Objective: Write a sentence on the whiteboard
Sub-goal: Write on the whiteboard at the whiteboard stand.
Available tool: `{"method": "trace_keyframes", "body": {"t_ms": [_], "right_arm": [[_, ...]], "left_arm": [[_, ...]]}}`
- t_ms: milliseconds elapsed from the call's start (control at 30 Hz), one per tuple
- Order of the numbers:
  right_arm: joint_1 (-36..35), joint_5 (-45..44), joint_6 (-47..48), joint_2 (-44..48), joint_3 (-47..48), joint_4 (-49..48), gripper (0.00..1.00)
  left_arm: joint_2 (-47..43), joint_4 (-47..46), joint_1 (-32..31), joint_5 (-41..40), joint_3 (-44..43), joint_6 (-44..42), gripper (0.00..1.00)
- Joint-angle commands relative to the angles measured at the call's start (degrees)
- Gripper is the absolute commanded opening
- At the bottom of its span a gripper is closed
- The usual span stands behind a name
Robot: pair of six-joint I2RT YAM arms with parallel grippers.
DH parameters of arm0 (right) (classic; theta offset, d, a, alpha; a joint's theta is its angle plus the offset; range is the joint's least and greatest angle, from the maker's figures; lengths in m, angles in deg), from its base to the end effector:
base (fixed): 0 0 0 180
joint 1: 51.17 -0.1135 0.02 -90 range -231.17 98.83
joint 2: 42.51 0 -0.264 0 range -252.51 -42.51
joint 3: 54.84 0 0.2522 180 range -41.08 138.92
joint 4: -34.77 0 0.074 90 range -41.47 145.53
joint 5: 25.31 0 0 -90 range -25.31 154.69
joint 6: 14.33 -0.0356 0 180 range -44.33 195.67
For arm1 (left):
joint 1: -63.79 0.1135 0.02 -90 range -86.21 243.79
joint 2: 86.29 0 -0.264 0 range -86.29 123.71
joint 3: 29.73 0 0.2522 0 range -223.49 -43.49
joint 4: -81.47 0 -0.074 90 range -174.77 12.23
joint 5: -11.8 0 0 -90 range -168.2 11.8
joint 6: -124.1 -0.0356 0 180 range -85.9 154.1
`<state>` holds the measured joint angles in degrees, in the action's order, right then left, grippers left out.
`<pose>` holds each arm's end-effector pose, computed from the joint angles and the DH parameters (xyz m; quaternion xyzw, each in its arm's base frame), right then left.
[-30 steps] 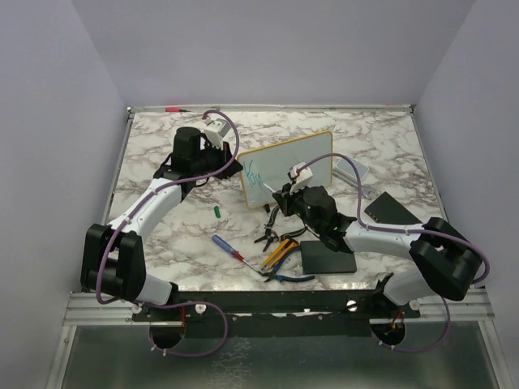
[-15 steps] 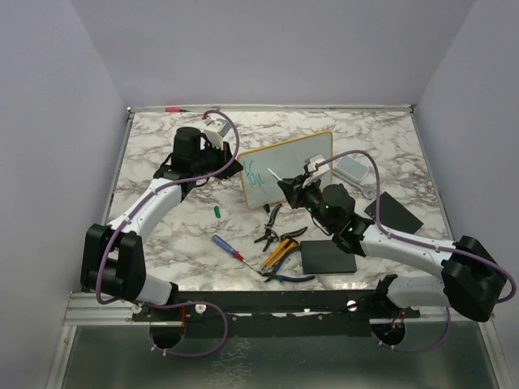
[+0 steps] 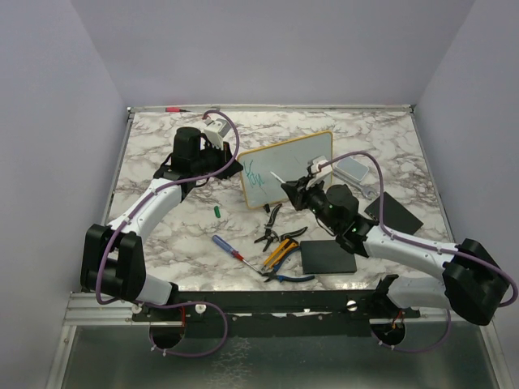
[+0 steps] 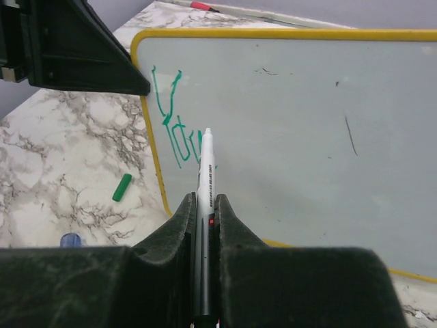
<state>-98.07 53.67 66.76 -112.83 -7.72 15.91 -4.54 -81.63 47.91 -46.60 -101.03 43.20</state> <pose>0.1905 0.1936 0.2545 -0.1759 0.7115 0.2545 0.6310 0.3054 -0.1063 0.2811 0.1899 0.8121 -0.3353 0.4381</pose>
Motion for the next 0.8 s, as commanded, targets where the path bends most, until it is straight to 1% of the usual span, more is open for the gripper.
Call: {"method": "trace_keyframes", "body": {"t_ms": [0, 133, 333, 767], "right_arm": [[3.16, 4.68, 0.78, 1.16, -1.53, 0.73, 0.01], [4.56, 7.28, 0.73, -0.05, -1.81, -0.35, 0.01], [4.62, 9.17, 0.60, -3.08, -0.64, -1.95, 0.01], [4.62, 6.66, 0.33, -8.06, 2.33, -4.52, 0.01]], "left_arm": [[-1.61, 0.17, -0.21, -1.62, -0.29, -0.92, 0.04], [-1.36, 0.13, -0.34, -1.62, -0.29, -0.88, 0.04], [-1.15, 0.12, -0.38, -1.65, -0.29, -0.93, 0.04], [-1.09, 0.14, -0.40, -1.65, -0.29, -0.98, 0.04]]}}
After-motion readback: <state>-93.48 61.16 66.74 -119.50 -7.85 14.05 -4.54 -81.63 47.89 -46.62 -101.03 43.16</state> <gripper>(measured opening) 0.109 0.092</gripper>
